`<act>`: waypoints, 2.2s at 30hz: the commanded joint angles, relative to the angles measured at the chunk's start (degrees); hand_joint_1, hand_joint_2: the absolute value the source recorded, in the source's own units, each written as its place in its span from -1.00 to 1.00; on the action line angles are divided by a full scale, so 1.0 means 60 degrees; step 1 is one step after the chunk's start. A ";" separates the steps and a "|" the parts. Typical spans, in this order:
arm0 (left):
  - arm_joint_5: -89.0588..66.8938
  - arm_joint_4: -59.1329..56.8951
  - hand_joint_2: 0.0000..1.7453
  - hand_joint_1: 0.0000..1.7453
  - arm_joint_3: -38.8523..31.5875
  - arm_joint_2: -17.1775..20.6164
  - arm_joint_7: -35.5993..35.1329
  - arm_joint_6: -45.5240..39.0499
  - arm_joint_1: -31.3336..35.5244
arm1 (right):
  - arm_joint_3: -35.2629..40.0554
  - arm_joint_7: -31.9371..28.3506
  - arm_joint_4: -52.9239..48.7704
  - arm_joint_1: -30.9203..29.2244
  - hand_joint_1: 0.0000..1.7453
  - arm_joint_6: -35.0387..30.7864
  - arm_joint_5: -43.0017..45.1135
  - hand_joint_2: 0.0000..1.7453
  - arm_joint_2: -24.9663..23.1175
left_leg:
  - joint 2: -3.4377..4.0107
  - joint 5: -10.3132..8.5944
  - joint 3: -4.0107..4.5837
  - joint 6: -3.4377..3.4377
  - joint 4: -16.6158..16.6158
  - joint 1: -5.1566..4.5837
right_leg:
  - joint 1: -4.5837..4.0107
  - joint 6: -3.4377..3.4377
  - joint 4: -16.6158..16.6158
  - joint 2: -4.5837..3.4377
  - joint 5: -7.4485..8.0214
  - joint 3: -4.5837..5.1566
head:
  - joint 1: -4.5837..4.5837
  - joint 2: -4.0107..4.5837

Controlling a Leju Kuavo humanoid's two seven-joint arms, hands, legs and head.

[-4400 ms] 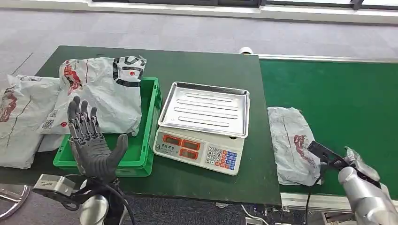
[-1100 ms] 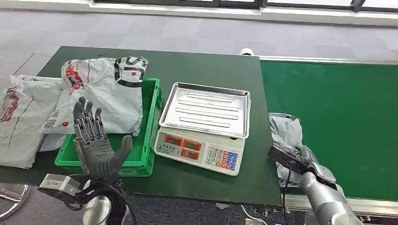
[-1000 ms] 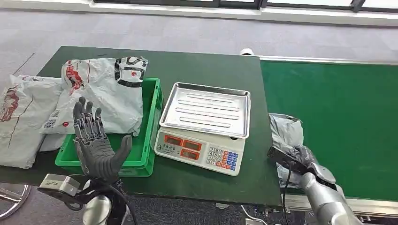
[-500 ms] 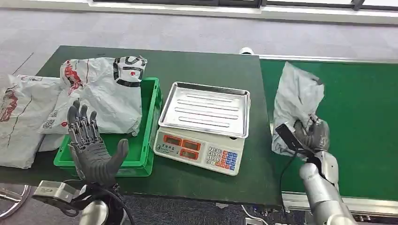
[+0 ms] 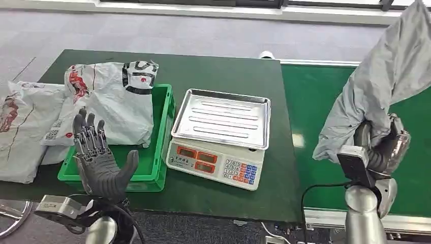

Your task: Moved the parcel from conveyor to table for the left to box.

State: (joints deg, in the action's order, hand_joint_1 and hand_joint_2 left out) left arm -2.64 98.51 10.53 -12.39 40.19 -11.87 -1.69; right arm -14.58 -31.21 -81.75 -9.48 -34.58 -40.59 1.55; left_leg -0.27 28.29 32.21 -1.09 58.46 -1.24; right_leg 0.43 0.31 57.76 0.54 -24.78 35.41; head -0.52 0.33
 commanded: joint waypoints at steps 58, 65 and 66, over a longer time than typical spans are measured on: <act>0.0302 -0.3094 -1.00 -1.00 0.0276 -0.0376 -0.0032 -0.1226 0.1406 | 0.2848 0.2761 1.0805 -0.7402 1.00 0.1777 -0.3064 1.00 -0.3127 | 0.0051 -0.0074 0.0026 0.0092 -0.0019 0.0025 | -0.0021 -0.0060 0.0020 -0.0072 0.0071 0.0062 | 0.0000 0.0000; 0.0185 -0.3014 -1.00 -1.00 0.0457 -0.0298 -0.0032 -0.1274 0.1551 | 0.3235 0.3553 1.0943 -0.7247 -1.00 0.1581 -0.3509 1.00 -0.3010 | 0.0053 -0.0079 0.0027 0.0099 -0.0021 0.0034 | -0.0030 -0.0059 0.0012 -0.0070 0.0077 0.0062 | 0.0000 0.0000; 0.0187 -0.3028 -1.00 -1.00 0.0405 -0.0312 -0.0032 -0.1241 0.1537 | 0.3187 0.3534 1.0922 -0.7145 -1.00 0.1556 -0.3463 1.00 -0.2932 | 0.0042 -0.0084 0.0022 0.0105 -0.0029 0.0036 | -0.0031 -0.0059 0.0003 -0.0060 0.0079 0.0054 | 0.0000 -0.0004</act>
State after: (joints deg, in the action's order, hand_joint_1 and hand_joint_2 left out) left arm -1.53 83.21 12.85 -13.66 40.22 -19.98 4.24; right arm 0.94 -11.91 -21.46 -50.39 -24.94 -60.98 -17.70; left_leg 0.10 27.86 32.38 -0.69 58.36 -1.11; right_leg 0.30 -0.05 57.88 0.07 -24.35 35.82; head -0.52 0.31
